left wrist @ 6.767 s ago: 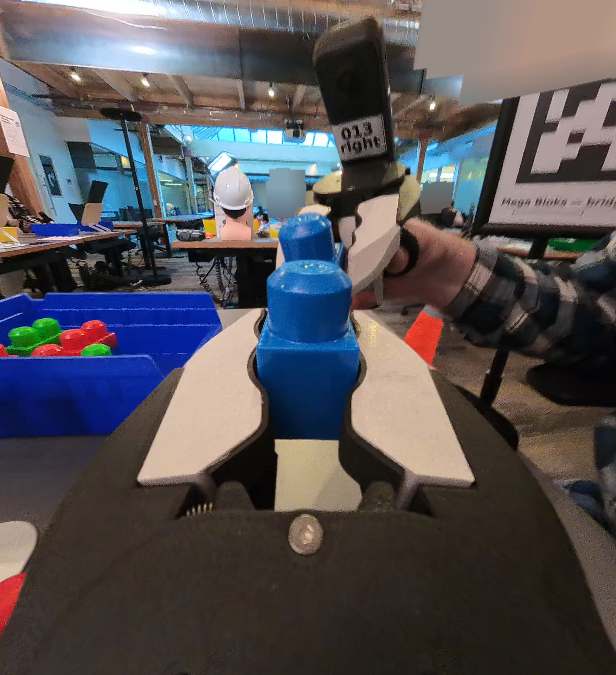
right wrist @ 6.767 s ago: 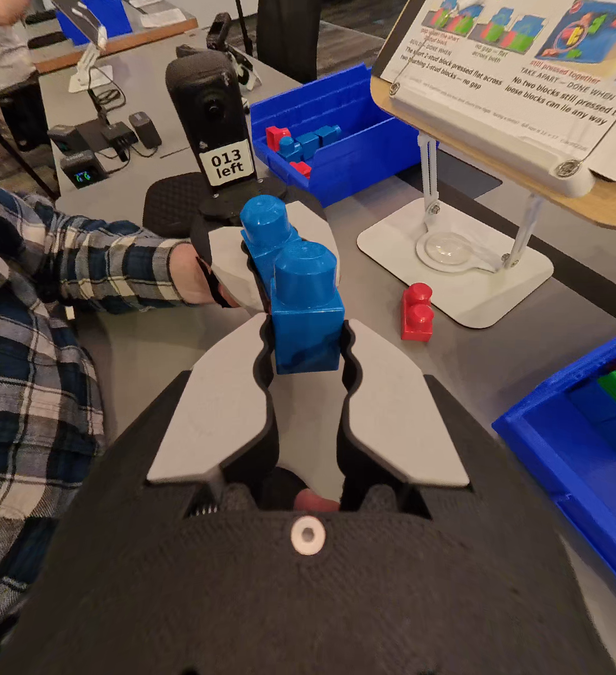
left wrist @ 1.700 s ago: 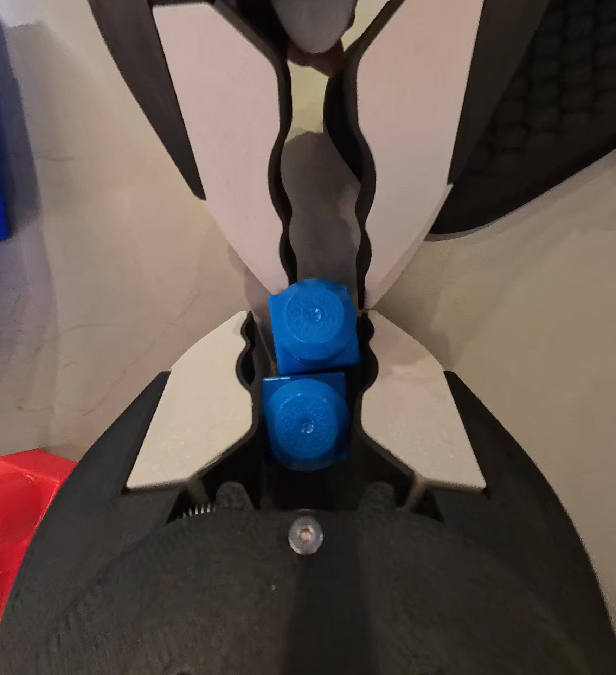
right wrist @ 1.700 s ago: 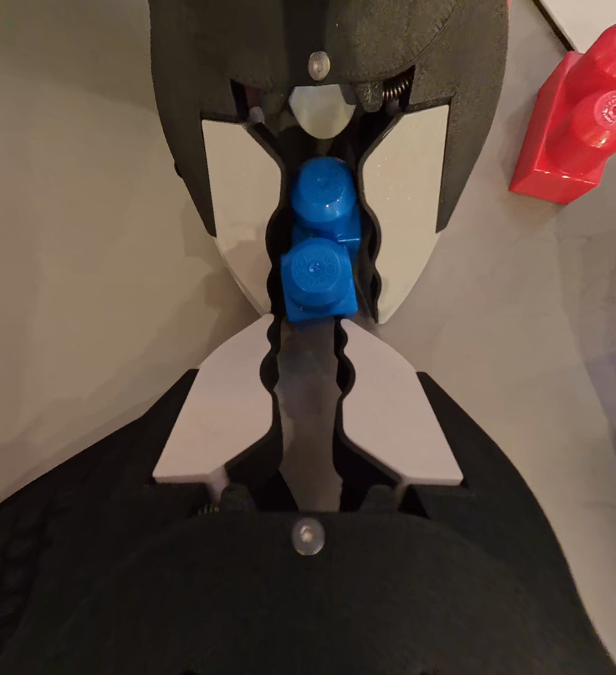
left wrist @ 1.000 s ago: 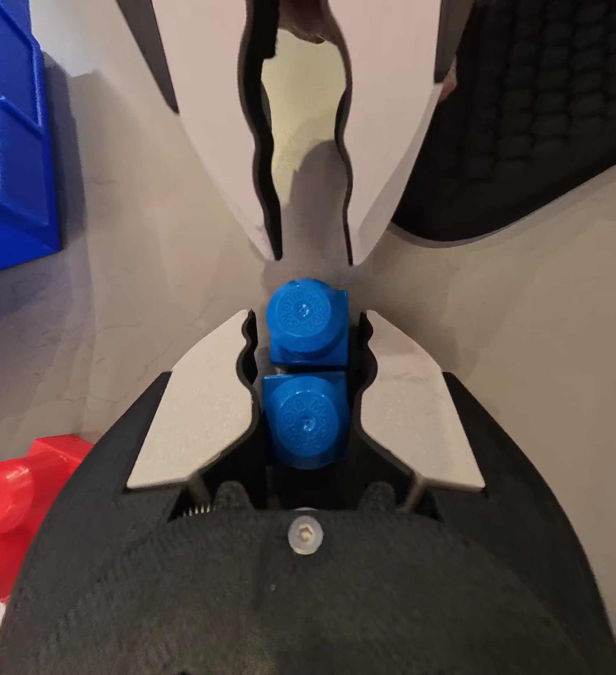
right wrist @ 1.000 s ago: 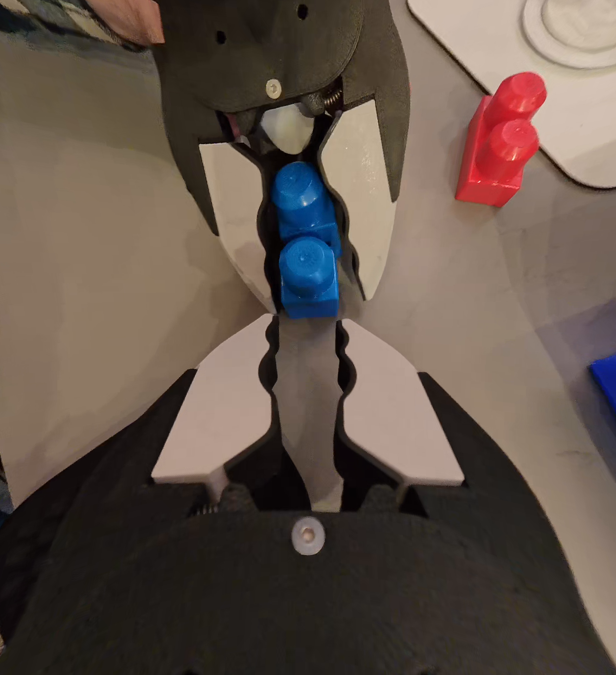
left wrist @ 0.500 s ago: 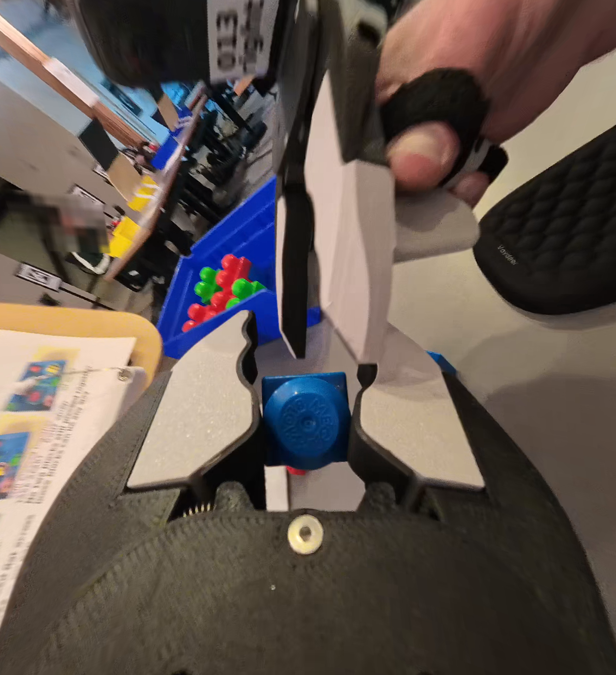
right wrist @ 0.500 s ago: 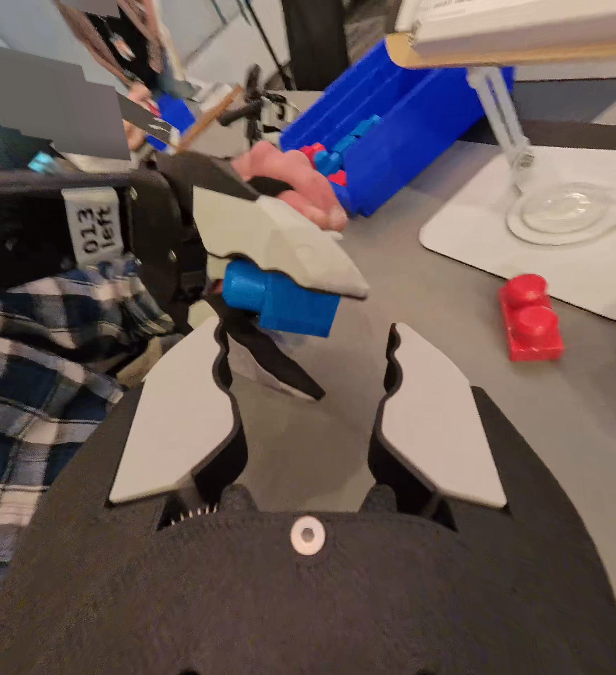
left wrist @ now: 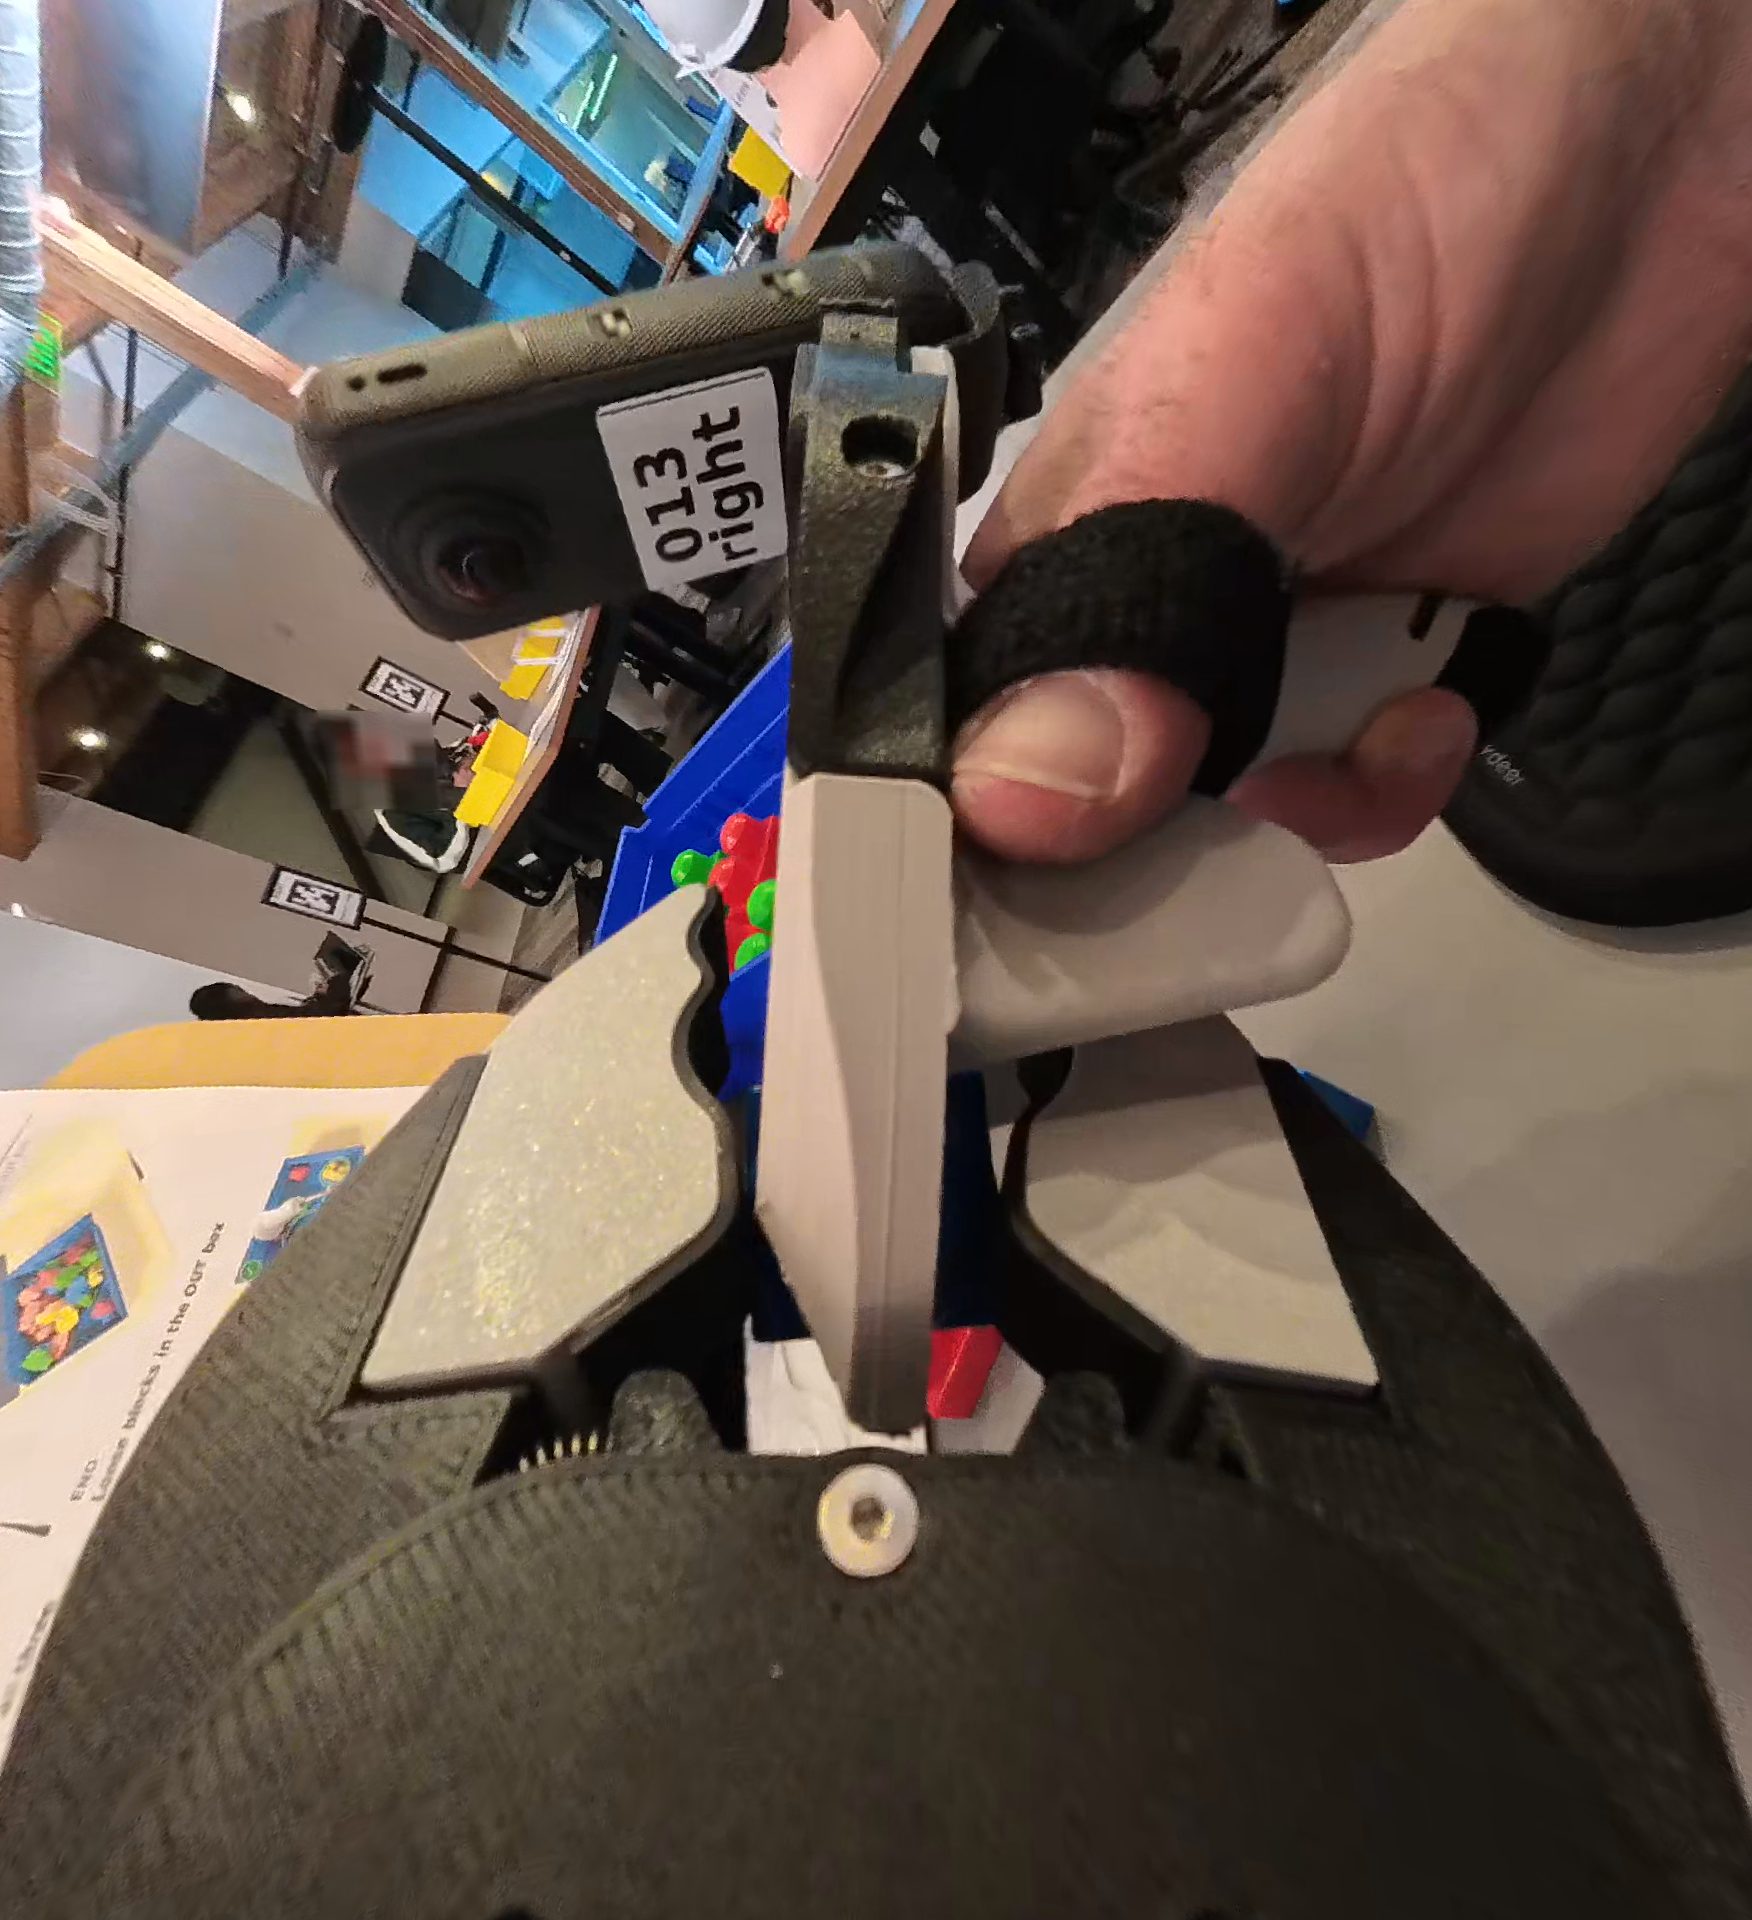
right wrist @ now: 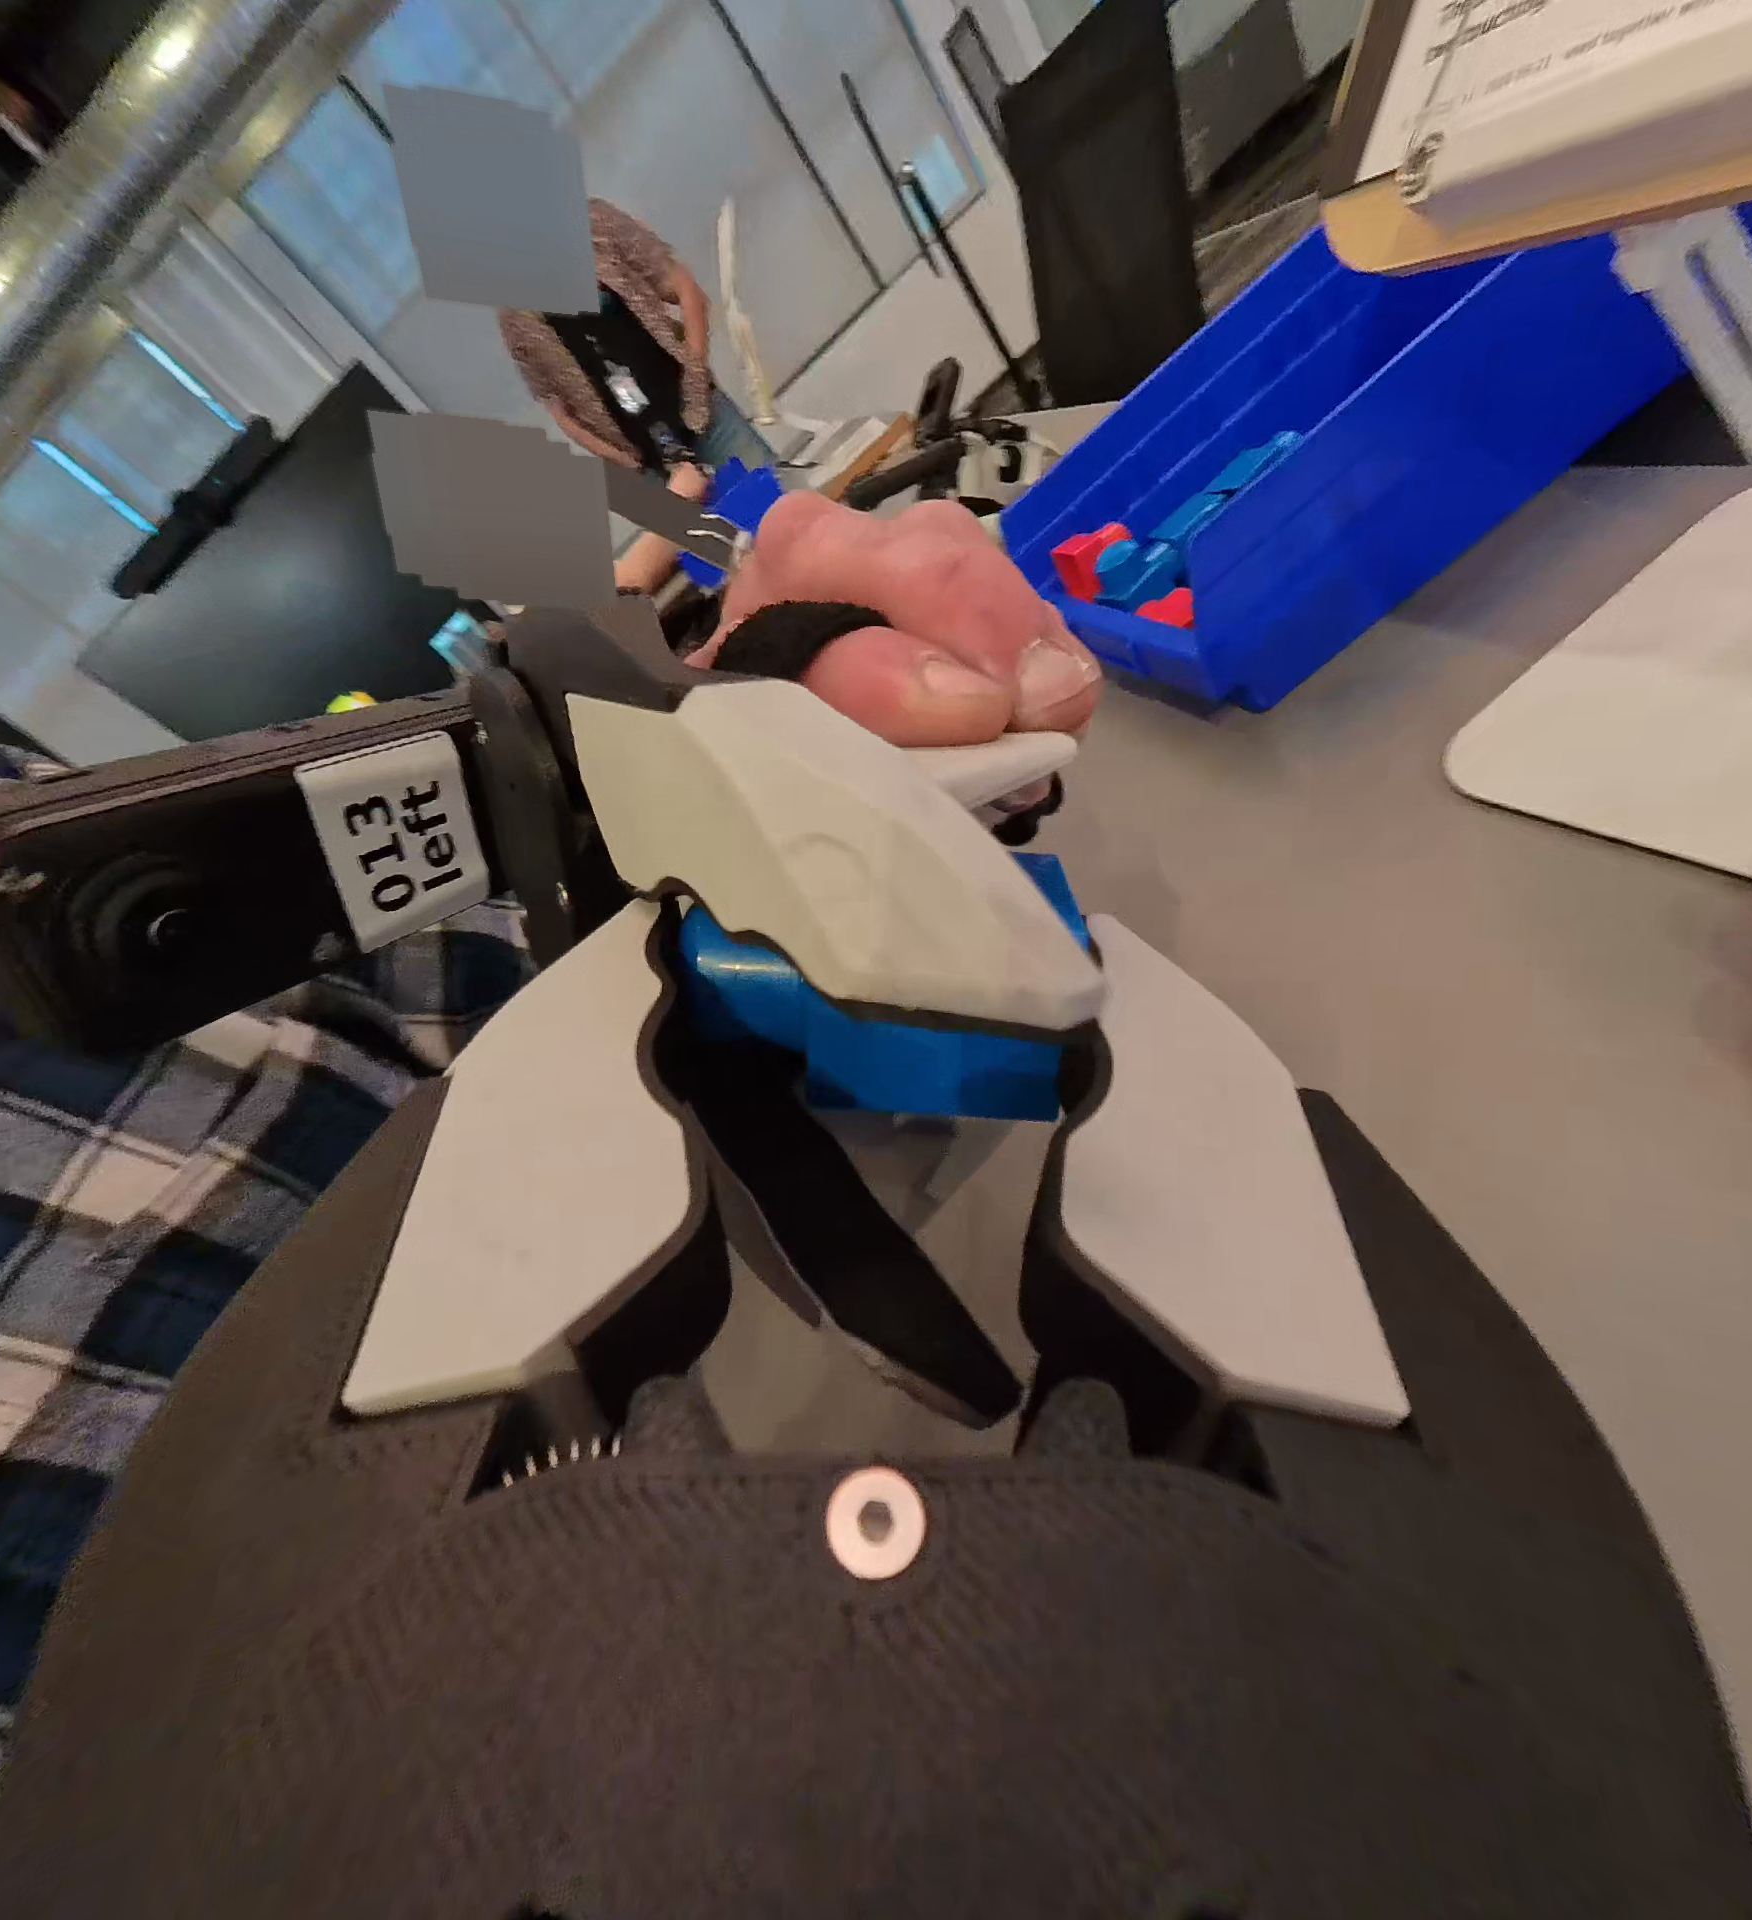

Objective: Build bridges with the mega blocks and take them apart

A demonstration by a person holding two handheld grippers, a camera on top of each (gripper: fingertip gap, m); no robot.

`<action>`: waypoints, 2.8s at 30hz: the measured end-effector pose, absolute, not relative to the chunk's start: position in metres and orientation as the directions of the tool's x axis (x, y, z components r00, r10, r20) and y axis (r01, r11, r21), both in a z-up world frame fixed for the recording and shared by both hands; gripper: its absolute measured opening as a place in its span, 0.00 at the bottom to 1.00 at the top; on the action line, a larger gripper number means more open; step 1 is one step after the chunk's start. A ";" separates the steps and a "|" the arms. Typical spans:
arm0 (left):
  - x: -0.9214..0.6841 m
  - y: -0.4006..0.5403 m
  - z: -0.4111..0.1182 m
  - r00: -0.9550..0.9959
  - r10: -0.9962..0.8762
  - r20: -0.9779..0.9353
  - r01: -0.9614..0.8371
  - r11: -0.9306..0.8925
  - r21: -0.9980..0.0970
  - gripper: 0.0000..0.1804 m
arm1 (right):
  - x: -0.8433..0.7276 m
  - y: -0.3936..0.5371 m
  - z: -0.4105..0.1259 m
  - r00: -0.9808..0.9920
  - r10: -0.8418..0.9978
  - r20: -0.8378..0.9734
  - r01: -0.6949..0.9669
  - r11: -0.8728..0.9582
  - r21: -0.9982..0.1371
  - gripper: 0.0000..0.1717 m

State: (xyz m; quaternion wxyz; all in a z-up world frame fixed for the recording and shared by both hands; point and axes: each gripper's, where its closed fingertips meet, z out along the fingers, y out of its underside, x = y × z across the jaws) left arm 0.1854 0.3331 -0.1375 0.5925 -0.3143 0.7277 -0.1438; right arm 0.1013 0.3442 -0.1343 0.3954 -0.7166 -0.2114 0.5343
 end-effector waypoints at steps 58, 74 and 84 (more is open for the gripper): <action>0.162 0.299 -0.085 -0.093 -0.765 -0.638 0.122 0.627 -0.770 0.24 | 0.095 0.314 -0.077 0.094 0.754 -0.651 -0.261 -0.612 -0.746 0.46; 0.141 0.338 -0.140 -0.179 -0.913 -0.368 0.044 0.366 -0.930 0.24 | 0.172 0.333 -0.281 0.615 0.787 -0.054 0.609 -0.517 -0.601 0.33; 0.138 0.349 -0.165 -0.224 -0.935 -0.276 -0.025 0.289 -0.957 0.24 | 0.159 0.344 -0.235 0.565 0.821 -0.085 0.501 -0.422 -0.756 0.20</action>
